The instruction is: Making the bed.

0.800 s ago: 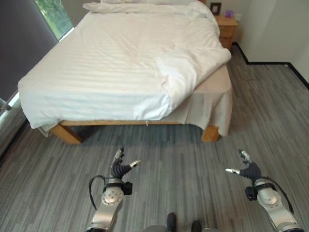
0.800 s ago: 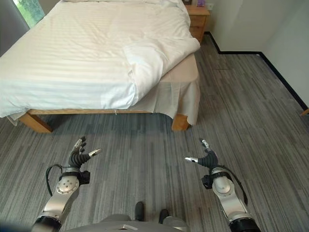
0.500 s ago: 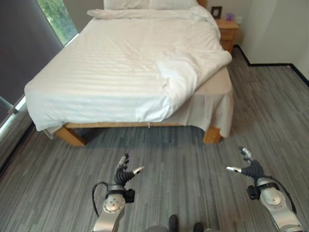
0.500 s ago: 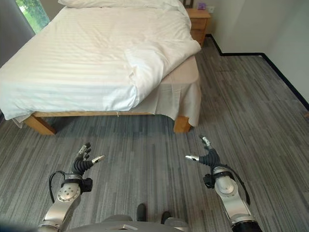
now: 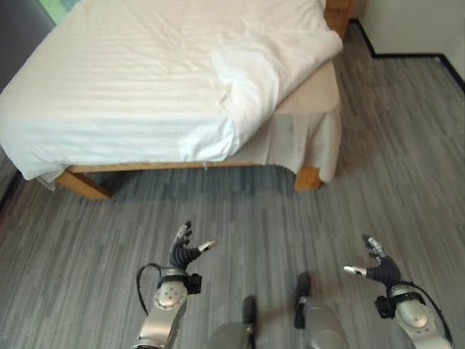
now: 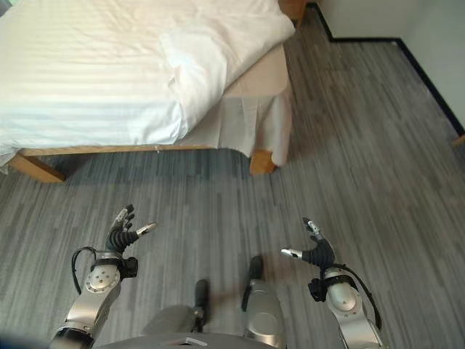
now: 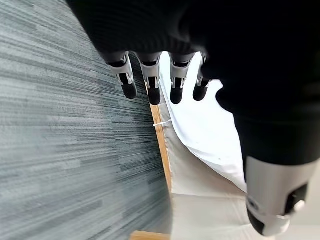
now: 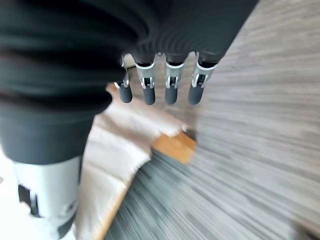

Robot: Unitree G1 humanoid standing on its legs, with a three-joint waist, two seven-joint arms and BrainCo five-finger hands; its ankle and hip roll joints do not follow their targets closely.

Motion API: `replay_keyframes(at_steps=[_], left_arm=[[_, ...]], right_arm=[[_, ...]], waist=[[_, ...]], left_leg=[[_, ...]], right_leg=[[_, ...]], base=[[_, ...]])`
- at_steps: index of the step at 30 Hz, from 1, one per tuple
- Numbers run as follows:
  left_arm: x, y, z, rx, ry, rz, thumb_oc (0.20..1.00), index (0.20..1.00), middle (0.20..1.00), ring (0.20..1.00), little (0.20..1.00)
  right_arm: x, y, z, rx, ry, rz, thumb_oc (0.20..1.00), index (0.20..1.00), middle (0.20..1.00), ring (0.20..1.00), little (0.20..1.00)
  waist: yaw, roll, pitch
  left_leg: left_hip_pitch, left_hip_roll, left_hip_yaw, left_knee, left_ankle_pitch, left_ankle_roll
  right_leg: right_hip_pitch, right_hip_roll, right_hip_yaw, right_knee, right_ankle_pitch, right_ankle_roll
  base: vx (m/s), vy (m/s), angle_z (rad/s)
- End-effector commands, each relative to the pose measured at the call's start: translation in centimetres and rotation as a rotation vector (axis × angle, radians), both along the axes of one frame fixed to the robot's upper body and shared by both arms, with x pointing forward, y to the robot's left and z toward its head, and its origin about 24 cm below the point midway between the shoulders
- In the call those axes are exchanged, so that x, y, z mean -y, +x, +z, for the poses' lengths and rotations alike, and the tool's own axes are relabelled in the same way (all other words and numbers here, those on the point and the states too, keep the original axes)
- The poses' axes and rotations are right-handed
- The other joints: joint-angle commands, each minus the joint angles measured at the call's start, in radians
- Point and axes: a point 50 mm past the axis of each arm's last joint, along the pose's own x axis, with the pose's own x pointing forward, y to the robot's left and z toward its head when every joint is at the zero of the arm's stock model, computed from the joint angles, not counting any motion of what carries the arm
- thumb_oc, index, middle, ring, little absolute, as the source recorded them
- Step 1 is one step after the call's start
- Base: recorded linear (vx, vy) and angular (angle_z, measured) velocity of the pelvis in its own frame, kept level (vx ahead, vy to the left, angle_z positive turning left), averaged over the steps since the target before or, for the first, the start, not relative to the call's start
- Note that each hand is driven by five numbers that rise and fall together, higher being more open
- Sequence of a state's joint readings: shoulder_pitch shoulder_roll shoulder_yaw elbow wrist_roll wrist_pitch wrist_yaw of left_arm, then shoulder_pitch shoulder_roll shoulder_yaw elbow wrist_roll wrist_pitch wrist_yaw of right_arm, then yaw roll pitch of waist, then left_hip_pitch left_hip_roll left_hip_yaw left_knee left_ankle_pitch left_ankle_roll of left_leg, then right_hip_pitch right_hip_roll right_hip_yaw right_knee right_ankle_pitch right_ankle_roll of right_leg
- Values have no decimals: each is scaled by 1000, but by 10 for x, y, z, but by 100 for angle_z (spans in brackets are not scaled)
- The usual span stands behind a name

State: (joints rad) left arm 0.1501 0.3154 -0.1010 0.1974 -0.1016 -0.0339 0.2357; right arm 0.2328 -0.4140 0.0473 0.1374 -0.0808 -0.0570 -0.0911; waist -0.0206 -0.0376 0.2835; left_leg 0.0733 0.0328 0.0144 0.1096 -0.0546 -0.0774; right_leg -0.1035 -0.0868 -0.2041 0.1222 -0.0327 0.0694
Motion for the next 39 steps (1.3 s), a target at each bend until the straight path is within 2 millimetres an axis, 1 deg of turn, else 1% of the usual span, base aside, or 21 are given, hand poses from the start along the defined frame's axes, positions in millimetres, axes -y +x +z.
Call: replay_keyframes(at_steps=[1, 3, 6, 7, 9, 10, 12, 14, 15, 16, 17, 18, 21, 22, 23, 25, 26, 27, 32, 37, 39], left_arm=[[12, 23, 29, 174, -38, -22, 1000, 1000, 1000, 1000, 1000], [15, 24, 31, 184, -45, -28, 1000, 1000, 1000, 1000, 1000], [15, 23, 35, 205, -37, -28, 1000, 1000, 1000, 1000, 1000], [14, 22, 35, 205, -30, -16, 1000, 1000, 1000, 1000, 1000], [15, 21, 32, 195, -22, -13, 1000, 1000, 1000, 1000, 1000], [16, 22, 33, 204, -15, 5, 1000, 1000, 1000, 1000, 1000], [10, 18, 34, 216, -1, 42, 1000, 1000, 1000, 1000, 1000], [1, 16, 40, 235, 38, 80, 1000, 1000, 1000, 1000, 1000], [-4, 17, 48, 266, 66, 97, 1000, 1000, 1000, 1000, 1000], [-6, 17, 52, 287, 79, 109, 1000, 1000, 1000, 1000, 1000], [-10, 18, 60, 323, 93, 129, 1000, 1000, 1000, 1000, 1000], [-12, 19, 66, 353, 97, 141, 1000, 1000, 1000, 1000, 1000], [-22, 18, 80, 423, 122, 193, 1000, 1000, 1000, 1000, 1000], [-37, 15, 101, 527, 143, 275, 1000, 1000, 1000, 1000, 1000], [-44, 11, 107, 566, 124, 322, 1000, 1000, 1000, 1000, 1000], [-60, 5, 120, 642, 112, 423, 1000, 1000, 1000, 1000, 1000], [-72, 1, 124, 665, 116, 501, 1000, 1000, 1000, 1000, 1000], [-80, -7, 132, 703, 152, 538, 1000, 1000, 1000, 1000, 1000], [-109, -35, 118, 637, 189, 734, 1000, 1000, 1000, 1000, 1000], [-122, -24, 111, 538, 236, 711, 1000, 1000, 1000, 1000, 1000], [-128, -7, 120, 516, 318, 661, 1000, 1000, 1000, 1000, 1000]], right_arm=[[16, 19, 44, 201, -80, 14, 1000, 1000, 1000, 1000, 1000], [19, 19, 45, 199, -95, 6, 1000, 1000, 1000, 1000, 1000], [18, 20, 46, 197, -100, 7, 1000, 1000, 1000, 1000, 1000], [17, 22, 46, 201, -114, 18, 1000, 1000, 1000, 1000, 1000], [16, 22, 44, 191, -135, 30, 1000, 1000, 1000, 1000, 1000], [19, 23, 43, 180, -161, 14, 1000, 1000, 1000, 1000, 1000], [20, 19, 39, 163, -181, 0, 1000, 1000, 1000, 1000, 1000], [21, 17, 36, 162, -216, -27, 1000, 1000, 1000, 1000, 1000], [21, 12, 31, 156, -205, -63, 1000, 1000, 1000, 1000, 1000], [21, 11, 32, 162, -204, -69, 1000, 1000, 1000, 1000, 1000], [22, 9, 31, 160, -212, -83, 1000, 1000, 1000, 1000, 1000], [25, 7, 30, 149, -236, -93, 1000, 1000, 1000, 1000, 1000], [34, 2, 25, 120, -287, -133, 1000, 1000, 1000, 1000, 1000], [44, -10, 18, 83, -304, -201, 1000, 1000, 1000, 1000, 1000], [48, -16, 9, 45, -302, -233, 1000, 1000, 1000, 1000, 1000], [54, -34, -11, -46, -297, -300, 1000, 1000, 1000, 1000, 1000], [64, -59, -38, -204, -316, -363, 1000, 1000, 1000, 1000, 1000], [61, -63, -46, -243, -302, -356, 1000, 1000, 1000, 1000, 1000], [81, -71, -33, -242, -337, -373, 1000, 1000, 1000, 1000, 1000], [79, -57, -31, -231, -324, -332, 1000, 1000, 1000, 1000, 1000], [74, -46, -27, -212, -323, -280, 1000, 1000, 1000, 1000, 1000]], waist=[[16, 7, 20], [27, -5, 35], [54, 5, 27], [66, 35, 11], [80, 48, -6], [86, 49, -31], [91, 46, -57], [110, 21, -79], [106, -4, -74], [98, -5, -62], [85, 4, -48], [73, 12, -40], [60, 26, -24], [57, 30, -12], [44, 26, -10], [25, 13, -8], [27, 5, -11], [34, -2, -19], [26, 21, -66], [21, 44, -73], [10, 55, -76]], left_leg=[[-80, -8, -56, 413, 103, -66], [-161, -3, -15, 425, 95, -58], [-221, -2, 40, 264, 67, -39], [-234, 12, 66, 37, 105, -22], [-213, 23, 96, -151, 188, -25], [-254, 55, 151, -188, 231, -49], [-224, 59, 151, -190, 251, -42], [-194, 54, 152, -196, 237, -10], [-143, 26, 164, -197, 192, 28], [-118, 19, 165, -197, 176, 42], [-97, 27, 157, -197, 166, 50], [-81, 34, 142, -197, 153, 51], [-57, 42, 117, -197, 134, 45], [-50, 49, 93, -197, 126, 24], [-42, 51, 69, -197, 115, 12], [-31, 48, 28, -197, 98, -2], [-30, 46, 4, -197, 94, -2], [-14, 46, 6, -197, 87, -6], [1, 53, -6, -197, 85, -20], [2, 72, -13, -197, 89, -37], [3, 82, -9, -197, 91, -47]], right_leg=[[129, -14, -17, -180, 60, -10], [167, -23, -22, -202, 44, -9], [202, -21, -7, -209, 14, 7], [229, 8, 5, -209, -14, 25], [268, 15, 6, -209, -51, 33], [330, 3, -7, -209, -85, 43], [377, -2, -2, -209, -101, 59], [373, -31, 22, -79, -114, 77], [284, -77, 25, 156, -20, 136], [227, -103, 32, 266, 56, 173], [180, -96, 63, 354, 119, 191], [135, -89, 74, 384, 118, 182], [68, -101, 68, 364, 87, 156], [47, -107, 68, 237, 32, 132], [57, -98, 74, 129, 11, 123], [68, -85, 138, -75, 28, 119], [92, -86, 176, -117, 41, 112], [116, -103, 137, -139, 55, 119], [198, -100, 112, -208, 62, 105], [213, -93, 89, -209, 37, 95], [214, -90, 82, -209, 32, 95]], base=[[101, -141, -8], [239, -148, -60], [423, -20, -24], [593, 111, -45], [653, 119, -66], [698, 129, -44], [655, 133, -2], [580, 182, -2], [369, 219, -52], [341, 199, -57], [242, 113, -48], [293, 59, 9], [234, -23, 74], [282, -144, 102], [372, -208, 81], [272, -194, 128], [224, -193, 166], [218, -176, 182], [168, -125, 75], [57, -66, 9], [65, -47, 9]])
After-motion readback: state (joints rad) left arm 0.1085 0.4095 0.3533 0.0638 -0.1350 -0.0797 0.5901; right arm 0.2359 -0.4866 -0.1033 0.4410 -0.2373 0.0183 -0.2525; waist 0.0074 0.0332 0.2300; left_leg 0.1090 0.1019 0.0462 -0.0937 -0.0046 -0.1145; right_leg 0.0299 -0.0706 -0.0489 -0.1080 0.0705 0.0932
